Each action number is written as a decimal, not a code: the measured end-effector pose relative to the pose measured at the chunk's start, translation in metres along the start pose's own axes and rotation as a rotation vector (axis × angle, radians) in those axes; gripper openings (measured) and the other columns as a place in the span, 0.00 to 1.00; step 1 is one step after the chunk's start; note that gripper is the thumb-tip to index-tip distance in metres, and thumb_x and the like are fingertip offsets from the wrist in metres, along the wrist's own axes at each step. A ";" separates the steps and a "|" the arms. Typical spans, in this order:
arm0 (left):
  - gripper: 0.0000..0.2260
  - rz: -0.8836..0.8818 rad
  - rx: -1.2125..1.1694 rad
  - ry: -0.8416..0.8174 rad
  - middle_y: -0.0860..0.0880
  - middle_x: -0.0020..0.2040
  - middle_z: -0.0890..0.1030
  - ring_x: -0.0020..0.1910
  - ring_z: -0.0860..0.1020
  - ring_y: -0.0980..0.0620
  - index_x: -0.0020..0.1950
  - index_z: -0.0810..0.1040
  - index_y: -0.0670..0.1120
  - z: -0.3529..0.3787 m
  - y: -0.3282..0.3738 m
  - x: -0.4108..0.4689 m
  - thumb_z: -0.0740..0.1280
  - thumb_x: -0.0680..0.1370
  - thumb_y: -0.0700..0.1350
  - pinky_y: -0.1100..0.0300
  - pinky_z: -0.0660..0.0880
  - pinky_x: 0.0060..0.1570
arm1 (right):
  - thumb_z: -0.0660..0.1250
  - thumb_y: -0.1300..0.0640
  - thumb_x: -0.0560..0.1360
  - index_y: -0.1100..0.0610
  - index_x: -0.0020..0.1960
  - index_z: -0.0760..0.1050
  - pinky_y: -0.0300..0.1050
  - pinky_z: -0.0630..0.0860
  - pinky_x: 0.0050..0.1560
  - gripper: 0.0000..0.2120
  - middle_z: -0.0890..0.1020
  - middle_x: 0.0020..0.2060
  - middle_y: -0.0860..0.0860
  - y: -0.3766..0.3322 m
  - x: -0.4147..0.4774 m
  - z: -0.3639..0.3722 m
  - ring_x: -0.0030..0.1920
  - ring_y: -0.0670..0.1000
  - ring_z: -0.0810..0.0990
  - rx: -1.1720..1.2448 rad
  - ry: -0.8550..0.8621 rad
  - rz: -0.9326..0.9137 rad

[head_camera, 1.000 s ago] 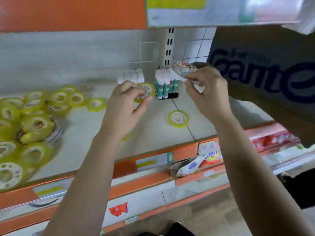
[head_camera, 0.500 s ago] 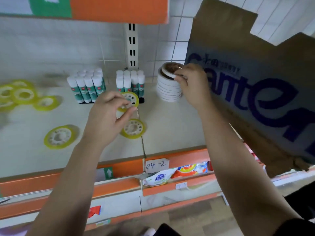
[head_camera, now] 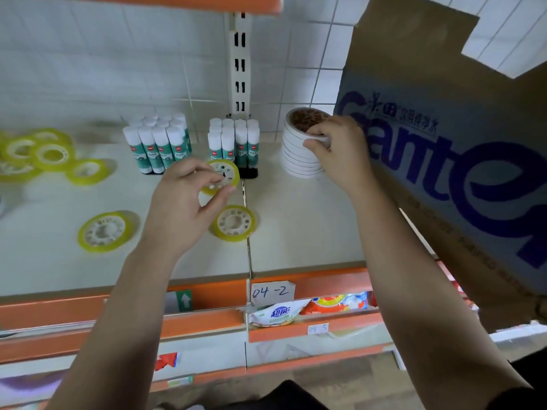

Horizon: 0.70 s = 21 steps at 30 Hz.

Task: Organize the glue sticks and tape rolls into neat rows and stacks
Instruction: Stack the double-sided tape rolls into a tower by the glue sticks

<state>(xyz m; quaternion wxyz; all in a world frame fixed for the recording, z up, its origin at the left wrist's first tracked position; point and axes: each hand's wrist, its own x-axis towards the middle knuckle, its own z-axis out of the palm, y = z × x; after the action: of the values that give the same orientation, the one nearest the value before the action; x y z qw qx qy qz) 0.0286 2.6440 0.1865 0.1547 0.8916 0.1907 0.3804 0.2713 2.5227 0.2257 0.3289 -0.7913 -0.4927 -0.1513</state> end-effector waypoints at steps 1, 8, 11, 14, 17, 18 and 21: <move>0.19 -0.003 -0.004 -0.001 0.45 0.47 0.79 0.47 0.78 0.47 0.49 0.83 0.39 0.000 0.000 -0.001 0.64 0.77 0.55 0.61 0.70 0.49 | 0.72 0.59 0.73 0.62 0.52 0.83 0.35 0.60 0.50 0.09 0.82 0.51 0.58 0.000 0.001 0.000 0.56 0.60 0.75 -0.007 -0.004 0.011; 0.20 -0.020 0.000 -0.019 0.45 0.48 0.79 0.48 0.78 0.47 0.50 0.83 0.39 0.001 -0.001 -0.001 0.64 0.77 0.55 0.60 0.71 0.50 | 0.69 0.60 0.76 0.62 0.54 0.82 0.39 0.62 0.53 0.09 0.81 0.54 0.58 -0.002 0.001 0.002 0.59 0.58 0.73 -0.016 -0.040 0.052; 0.19 -0.018 -0.004 -0.022 0.45 0.48 0.79 0.48 0.78 0.47 0.50 0.83 0.39 0.001 -0.001 -0.001 0.65 0.77 0.55 0.59 0.72 0.50 | 0.71 0.59 0.75 0.61 0.54 0.83 0.40 0.63 0.54 0.09 0.82 0.53 0.57 -0.001 0.002 0.001 0.57 0.58 0.74 -0.021 -0.039 0.042; 0.21 -0.019 -0.011 -0.040 0.45 0.48 0.79 0.48 0.78 0.47 0.50 0.83 0.39 0.000 0.000 -0.002 0.64 0.77 0.56 0.56 0.74 0.50 | 0.71 0.59 0.74 0.60 0.53 0.83 0.45 0.69 0.56 0.09 0.83 0.51 0.56 -0.001 0.002 -0.002 0.55 0.58 0.76 0.000 -0.034 0.017; 0.21 -0.013 -0.033 -0.062 0.45 0.48 0.79 0.48 0.78 0.46 0.51 0.83 0.39 -0.001 -0.001 -0.003 0.64 0.77 0.56 0.53 0.75 0.50 | 0.71 0.58 0.74 0.60 0.56 0.83 0.49 0.72 0.58 0.11 0.83 0.52 0.57 -0.003 0.001 -0.004 0.55 0.59 0.77 0.015 -0.031 -0.004; 0.20 -0.009 -0.042 -0.073 0.45 0.48 0.79 0.48 0.78 0.47 0.51 0.83 0.39 -0.002 -0.001 -0.004 0.66 0.77 0.56 0.53 0.75 0.50 | 0.71 0.58 0.74 0.60 0.57 0.82 0.49 0.72 0.58 0.13 0.83 0.53 0.57 -0.004 0.000 -0.005 0.56 0.59 0.78 0.019 -0.030 -0.002; 0.18 -0.009 -0.059 -0.115 0.46 0.49 0.79 0.48 0.78 0.48 0.52 0.84 0.39 -0.005 0.002 -0.008 0.68 0.76 0.54 0.56 0.74 0.51 | 0.70 0.59 0.73 0.61 0.58 0.81 0.48 0.71 0.57 0.14 0.82 0.52 0.58 -0.008 -0.003 -0.006 0.56 0.60 0.77 0.030 0.037 -0.013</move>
<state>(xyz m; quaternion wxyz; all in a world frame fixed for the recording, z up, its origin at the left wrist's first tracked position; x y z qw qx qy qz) 0.0200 2.6389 0.1856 0.1933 0.9062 0.1740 0.3333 0.2632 2.5187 0.2313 0.3487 -0.7803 -0.4937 -0.1608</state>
